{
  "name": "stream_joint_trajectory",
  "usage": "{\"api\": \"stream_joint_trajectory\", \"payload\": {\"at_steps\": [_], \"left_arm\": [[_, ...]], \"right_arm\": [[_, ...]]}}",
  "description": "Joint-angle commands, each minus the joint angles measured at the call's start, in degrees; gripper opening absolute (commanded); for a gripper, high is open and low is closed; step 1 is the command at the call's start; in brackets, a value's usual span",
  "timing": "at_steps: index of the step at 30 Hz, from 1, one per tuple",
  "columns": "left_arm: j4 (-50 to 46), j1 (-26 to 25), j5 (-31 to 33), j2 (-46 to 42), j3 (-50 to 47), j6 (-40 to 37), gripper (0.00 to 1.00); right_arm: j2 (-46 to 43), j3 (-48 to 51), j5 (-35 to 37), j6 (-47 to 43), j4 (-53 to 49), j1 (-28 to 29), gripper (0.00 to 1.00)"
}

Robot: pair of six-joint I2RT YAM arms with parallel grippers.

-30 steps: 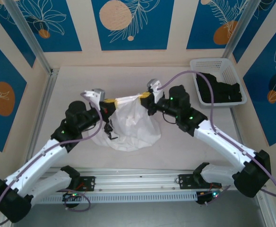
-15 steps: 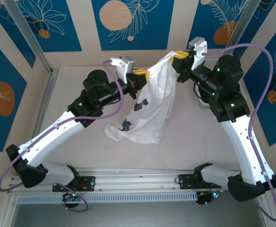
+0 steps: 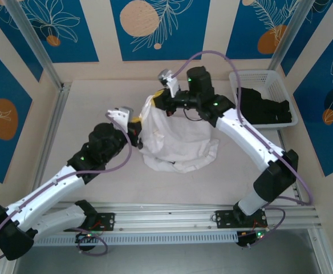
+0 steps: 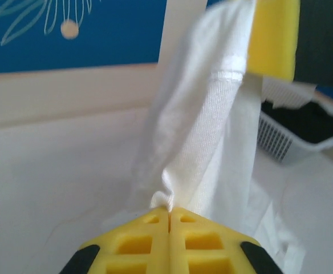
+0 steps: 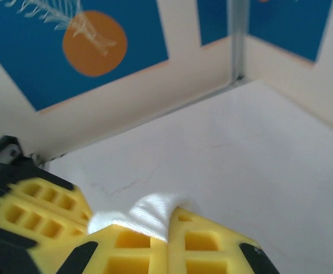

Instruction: Fold the inside-out t-shirt

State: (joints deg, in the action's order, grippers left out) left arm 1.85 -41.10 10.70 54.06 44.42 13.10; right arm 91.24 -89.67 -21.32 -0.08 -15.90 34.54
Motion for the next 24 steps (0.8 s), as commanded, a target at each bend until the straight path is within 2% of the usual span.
{"api": "stream_joint_trajectory", "payload": {"at_steps": [1,8,11,15,17,19,20,24], "left_arm": [[-0.1,0.3,-0.7,-3.2,-4.1,-2.9,0.16],[-3.3,0.2,-2.5,-5.6,-4.7,-4.4,0.40],[-4.9,0.3,-3.3,-3.2,-2.4,-4.6,0.56],[-6.5,0.3,-0.9,1.5,1.3,-4.9,0.61],[-7.3,0.4,1.6,3.4,3.1,-4.8,0.60],[-7.4,0.6,3.3,4.8,4.4,-5.0,0.53],[-7.5,0.8,3.0,5.3,4.8,-5.1,0.48],[-7.6,2.2,-1.5,6.7,5.7,-4.3,0.16]], "right_arm": [[1.0,0.2,-6.3,0.3,2.1,1.1,0.00],[4.5,-0.4,-7.4,2.2,-1.3,3.2,0.00],[5.0,-0.6,-7.4,3.1,-2.1,3.8,0.00],[5.1,-0.3,-7.7,3.3,-2.9,4.3,0.00],[4.9,-0.2,-7.8,3.0,-3.7,4.4,0.00],[4.3,0.3,-7.1,2.5,-4.6,4.4,0.00],[4.0,0.6,-6.7,2.3,-4.7,4.4,0.00],[2.3,2.1,-3.2,2.2,-5.6,4.1,0.00]]}}
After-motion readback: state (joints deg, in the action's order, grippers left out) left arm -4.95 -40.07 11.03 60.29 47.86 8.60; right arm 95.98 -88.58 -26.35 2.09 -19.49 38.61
